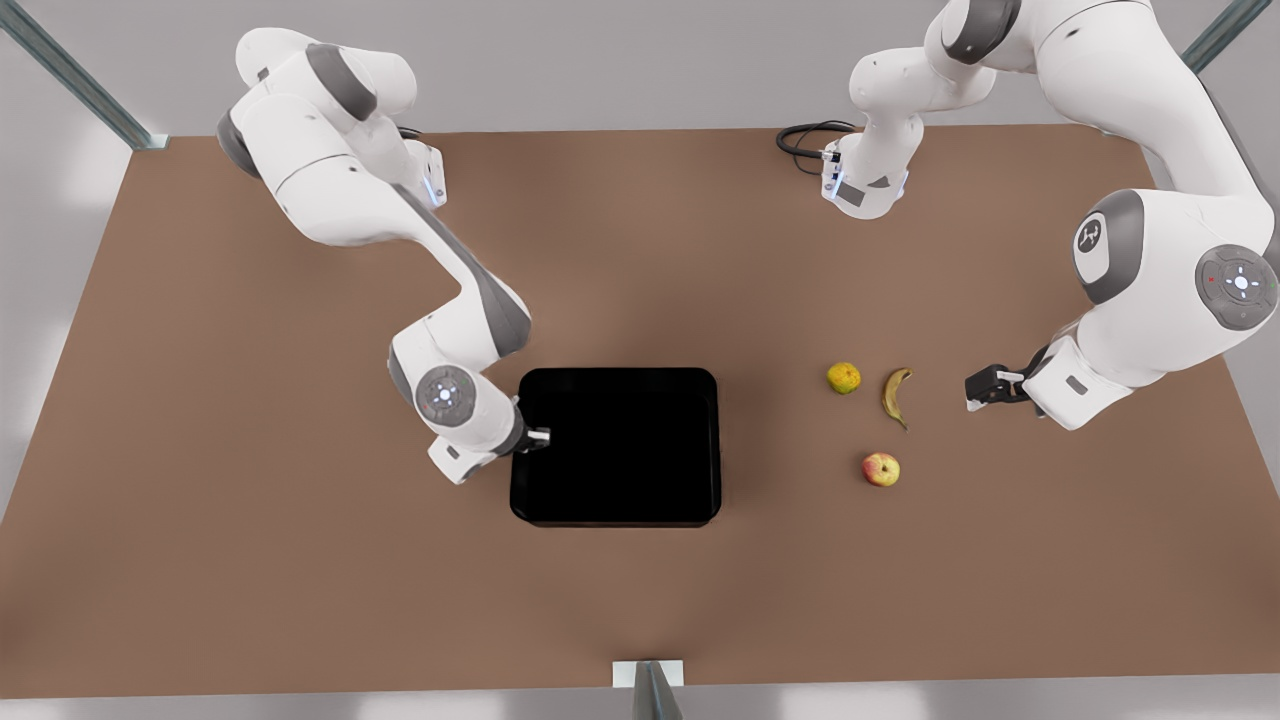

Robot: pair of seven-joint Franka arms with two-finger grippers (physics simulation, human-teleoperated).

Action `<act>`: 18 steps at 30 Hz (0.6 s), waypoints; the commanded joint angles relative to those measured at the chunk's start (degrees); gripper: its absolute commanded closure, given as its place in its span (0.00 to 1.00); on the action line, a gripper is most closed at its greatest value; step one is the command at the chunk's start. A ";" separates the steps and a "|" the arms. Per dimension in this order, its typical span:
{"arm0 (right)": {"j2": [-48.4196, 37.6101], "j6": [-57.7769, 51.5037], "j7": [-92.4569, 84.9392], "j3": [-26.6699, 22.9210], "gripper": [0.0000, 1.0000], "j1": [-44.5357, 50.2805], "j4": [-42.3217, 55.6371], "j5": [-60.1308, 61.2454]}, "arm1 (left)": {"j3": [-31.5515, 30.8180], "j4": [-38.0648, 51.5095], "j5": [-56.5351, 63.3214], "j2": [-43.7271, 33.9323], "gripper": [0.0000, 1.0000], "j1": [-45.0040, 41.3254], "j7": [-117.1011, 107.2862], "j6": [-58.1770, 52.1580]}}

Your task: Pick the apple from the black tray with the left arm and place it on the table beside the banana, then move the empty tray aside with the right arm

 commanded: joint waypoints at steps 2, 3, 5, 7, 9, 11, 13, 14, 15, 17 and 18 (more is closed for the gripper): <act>-2.48 -13.06 -22.34 -2.59 0.90 -1.00 0.03 0.43 | -0.19 0.09 0.38 0.00 0.00 -0.09 1.10 0.51; -3.09 -13.51 -25.77 -3.91 0.90 -1.35 0.03 0.43 | -0.27 0.09 0.47 0.09 0.00 -0.17 1.01 1.48; -3.44 -15.00 -32.01 -7.16 0.90 -1.44 0.03 0.43 | -0.36 0.09 0.38 0.09 0.00 -0.26 0.92 1.57; -4.15 -15.18 -41.15 -11.64 0.90 -1.79 1.26 0.69 | -0.36 0.09 0.47 0.17 0.00 -0.35 0.83 1.57; -3.97 -15.18 -51.08 -17.18 0.90 -1.88 2.05 2.71 | -0.36 0.09 0.56 0.17 0.00 -0.35 0.83 1.48; -3.71 -14.39 -58.02 -20.69 0.90 -2.05 2.58 2.80 | -0.45 0.09 0.65 0.26 0.00 -0.44 0.75 1.48; -2.13 -13.60 -62.77 -23.59 0.90 -2.76 2.58 5.34 | -0.54 0.09 1.61 0.26 0.00 -0.53 0.66 1.48; -0.72 -12.10 -65.50 -24.12 0.90 -4.07 2.49 5.97 | -0.54 0.09 1.70 0.26 0.00 -0.61 0.66 1.48; 0.51 -10.17 -67.69 -24.12 0.90 -5.04 2.49 6.05 | -0.54 0.09 1.70 0.17 0.00 -0.61 0.66 1.48; 2.97 -5.95 -71.39 -24.12 0.90 -7.15 2.40 6.05 | -0.54 0.09 1.70 0.17 0.00 -0.61 0.66 1.48; 3.68 -5.42 -71.48 -24.04 0.90 -7.85 2.40 5.97 | -0.54 0.09 1.79 0.26 0.00 -0.61 0.66 1.48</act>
